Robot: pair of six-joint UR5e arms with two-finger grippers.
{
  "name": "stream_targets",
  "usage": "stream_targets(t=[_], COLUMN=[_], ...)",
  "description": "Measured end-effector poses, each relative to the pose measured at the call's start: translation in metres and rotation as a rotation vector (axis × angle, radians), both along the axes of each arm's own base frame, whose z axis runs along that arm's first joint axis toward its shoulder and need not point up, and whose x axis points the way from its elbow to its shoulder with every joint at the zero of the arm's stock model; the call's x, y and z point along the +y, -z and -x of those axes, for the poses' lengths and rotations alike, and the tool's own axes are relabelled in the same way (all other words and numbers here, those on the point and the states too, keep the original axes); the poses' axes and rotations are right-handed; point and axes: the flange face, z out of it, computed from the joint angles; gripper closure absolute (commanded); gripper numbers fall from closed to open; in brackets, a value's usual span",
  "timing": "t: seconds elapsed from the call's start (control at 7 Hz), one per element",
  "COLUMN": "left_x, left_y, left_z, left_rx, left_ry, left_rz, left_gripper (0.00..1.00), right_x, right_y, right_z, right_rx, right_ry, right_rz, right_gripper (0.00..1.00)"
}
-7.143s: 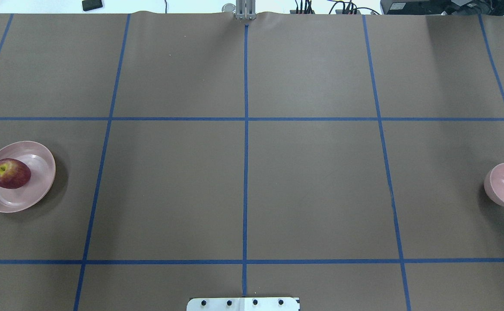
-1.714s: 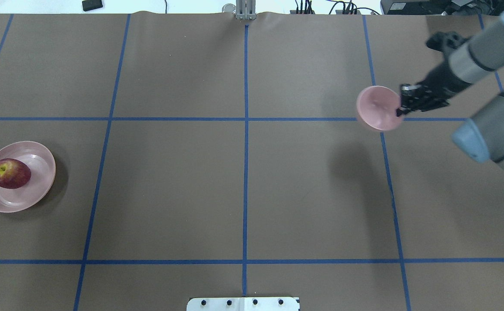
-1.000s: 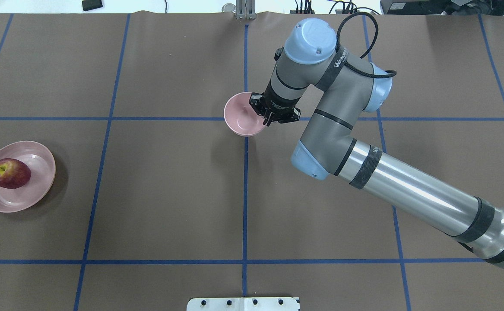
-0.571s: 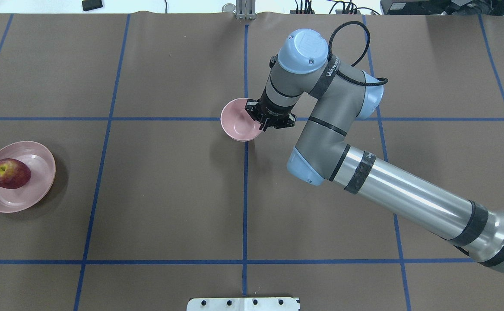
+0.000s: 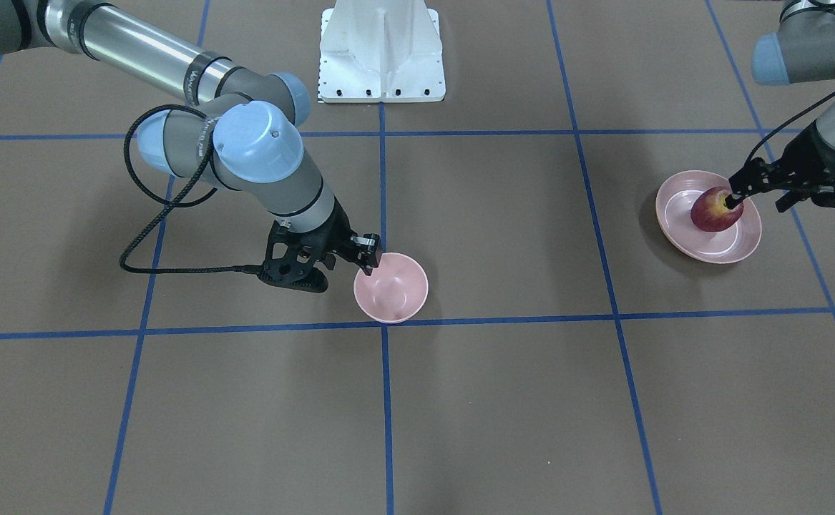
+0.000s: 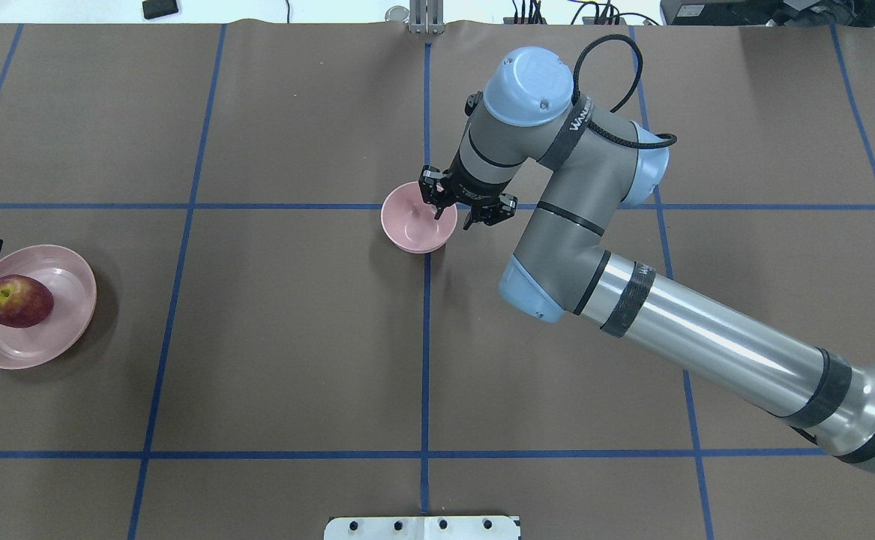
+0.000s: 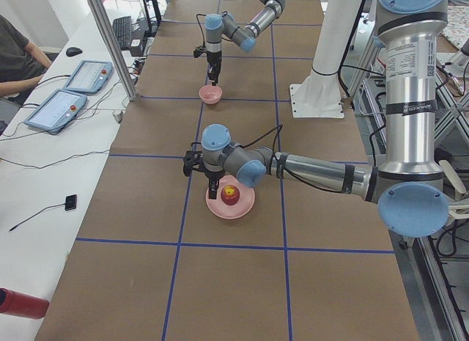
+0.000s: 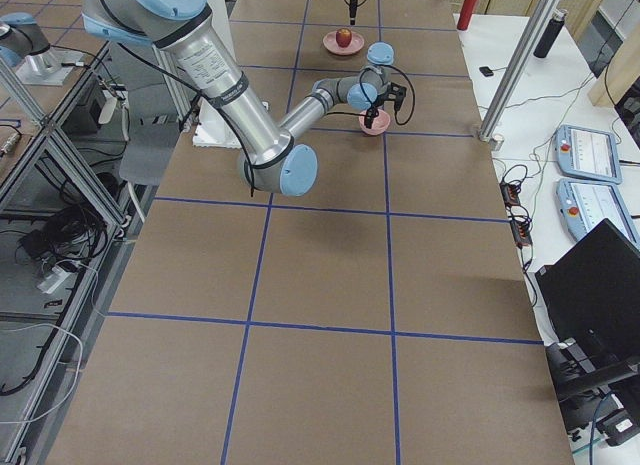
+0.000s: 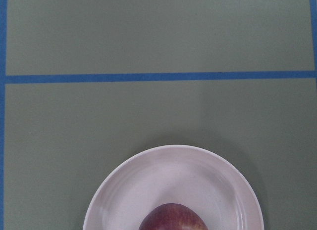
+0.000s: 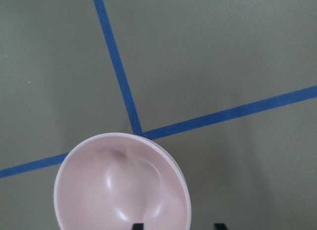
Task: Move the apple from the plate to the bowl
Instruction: 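Release the bowl and raise the right gripper while the left gripper reaches for the apple, then grasp the red apple with the left gripper and lift it off the plate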
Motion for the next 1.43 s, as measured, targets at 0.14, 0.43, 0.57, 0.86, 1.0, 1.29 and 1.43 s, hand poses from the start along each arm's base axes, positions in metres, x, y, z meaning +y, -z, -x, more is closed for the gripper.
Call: stream_targets(t=[0.14, 0.43, 0.57, 0.86, 1.0, 1.29, 1.43], left_x=[0.007, 0.02, 0.023, 0.018, 0.016, 0.012, -0.004], left_y=[-0.004, -0.021, -0.028, -0.032, -0.031, -0.004, 0.046], left_z=[-0.018, -0.034, -0.04, -0.054, -0.057, -0.06, -0.063], left_rx=[-0.026, -0.056, -0.065, -0.067, -0.066, -0.022, 0.005], left_ry=[-0.018, -0.047, -0.057, -0.073, -0.076, -0.097, -0.098], left_rz=[0.002, 0.023, 0.033, 0.042, 0.046, 0.073, 0.107], left_gripper=[0.02, 0.02, 0.07, 1.0, 1.0, 1.0, 1.0], right_x=[0.002, 0.004, 0.004, 0.004, 0.004, 0.001, 0.006], right_y=[-0.01, -0.019, -0.022, -0.023, -0.022, -0.031, -0.054], right_z=[-0.014, -0.025, -0.028, -0.03, -0.031, -0.078, -0.135], right_rx=[-0.005, -0.006, -0.005, -0.005, -0.006, -0.021, -0.035], right_ry=[0.002, -0.001, -0.002, -0.003, -0.005, -0.029, -0.035], right_rz=[0.005, 0.009, 0.011, 0.011, 0.011, 0.026, 0.029], right_gripper=[0.0, 0.0, 0.0, 0.0, 0.0, 0.0, 0.0])
